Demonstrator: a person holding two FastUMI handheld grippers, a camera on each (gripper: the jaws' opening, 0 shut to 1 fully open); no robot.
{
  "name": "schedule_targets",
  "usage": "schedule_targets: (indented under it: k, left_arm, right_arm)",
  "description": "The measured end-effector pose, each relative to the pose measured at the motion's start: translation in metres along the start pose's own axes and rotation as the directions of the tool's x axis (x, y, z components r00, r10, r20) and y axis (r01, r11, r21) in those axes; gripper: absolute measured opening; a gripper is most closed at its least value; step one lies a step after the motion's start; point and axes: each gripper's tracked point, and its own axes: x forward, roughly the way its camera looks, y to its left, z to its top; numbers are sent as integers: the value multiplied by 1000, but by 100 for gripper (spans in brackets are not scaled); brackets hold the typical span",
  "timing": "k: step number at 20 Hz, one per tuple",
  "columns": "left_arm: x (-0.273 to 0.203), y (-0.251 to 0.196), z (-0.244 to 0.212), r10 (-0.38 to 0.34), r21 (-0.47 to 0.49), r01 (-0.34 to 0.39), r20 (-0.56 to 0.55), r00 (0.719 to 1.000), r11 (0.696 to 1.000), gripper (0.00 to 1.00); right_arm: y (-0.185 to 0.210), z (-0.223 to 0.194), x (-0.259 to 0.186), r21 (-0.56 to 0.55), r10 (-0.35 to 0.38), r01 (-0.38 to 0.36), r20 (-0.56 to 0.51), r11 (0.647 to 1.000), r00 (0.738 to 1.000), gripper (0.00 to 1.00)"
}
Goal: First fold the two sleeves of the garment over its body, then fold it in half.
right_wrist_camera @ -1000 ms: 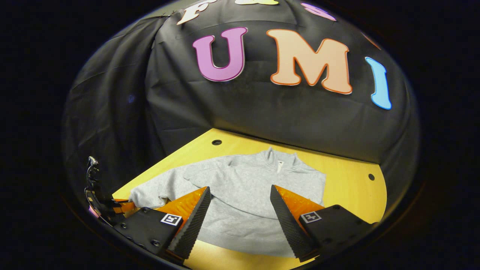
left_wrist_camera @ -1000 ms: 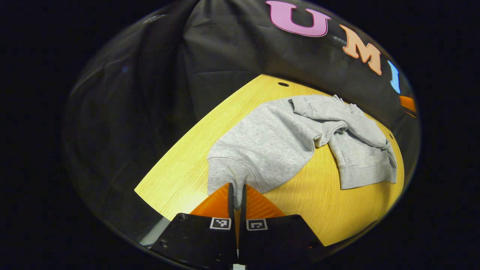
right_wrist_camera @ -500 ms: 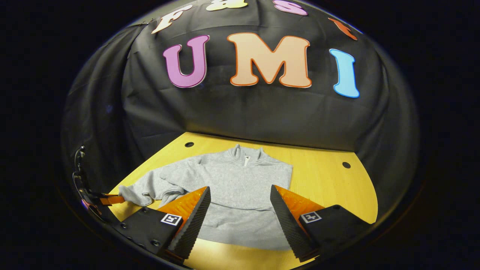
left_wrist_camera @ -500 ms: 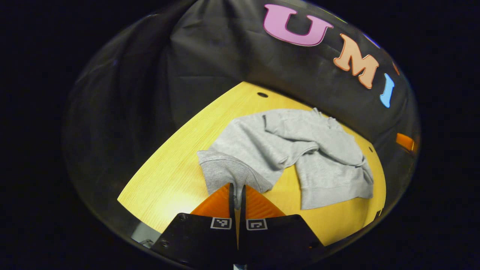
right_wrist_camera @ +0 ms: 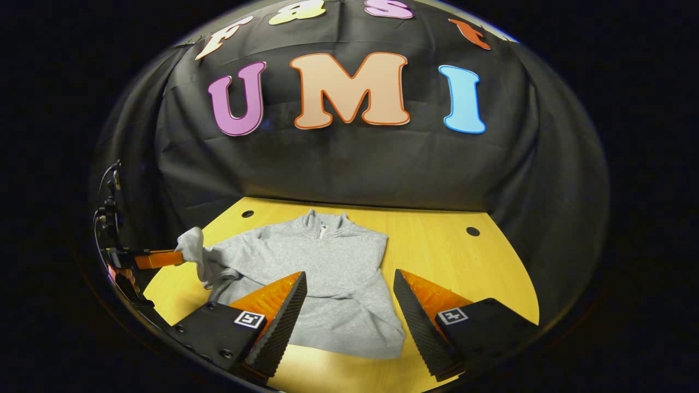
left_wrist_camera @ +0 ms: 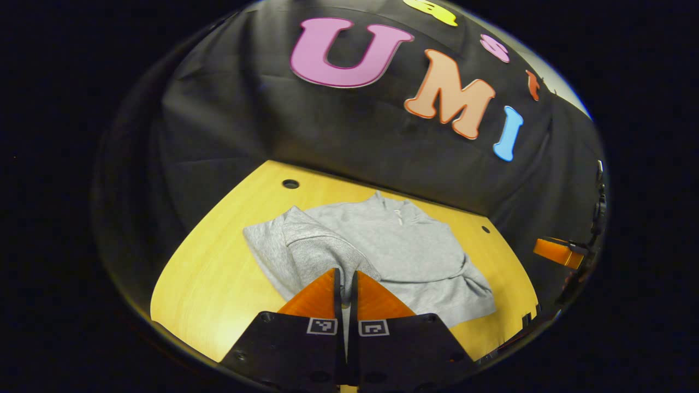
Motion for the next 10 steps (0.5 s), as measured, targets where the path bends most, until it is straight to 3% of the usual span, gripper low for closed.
schedule_targets:
  k: [5,8,10]
  left_arm:
    - [47,-84,23,-151,47,150,14,988,988,0]
    - [70,-143,38,-266,81,263,28,964,961,0]
    - [86,-166,30,-298,128,295,0,955,947,0]
  right_arm:
    - [-30,-9,-4,32,-38,39,-15,999,999,96]
    - [-45,-12,-5,42,-59,60,-23,997,998,99]
    - [-54,-14,-5,48,-69,70,-29,996,997,99]
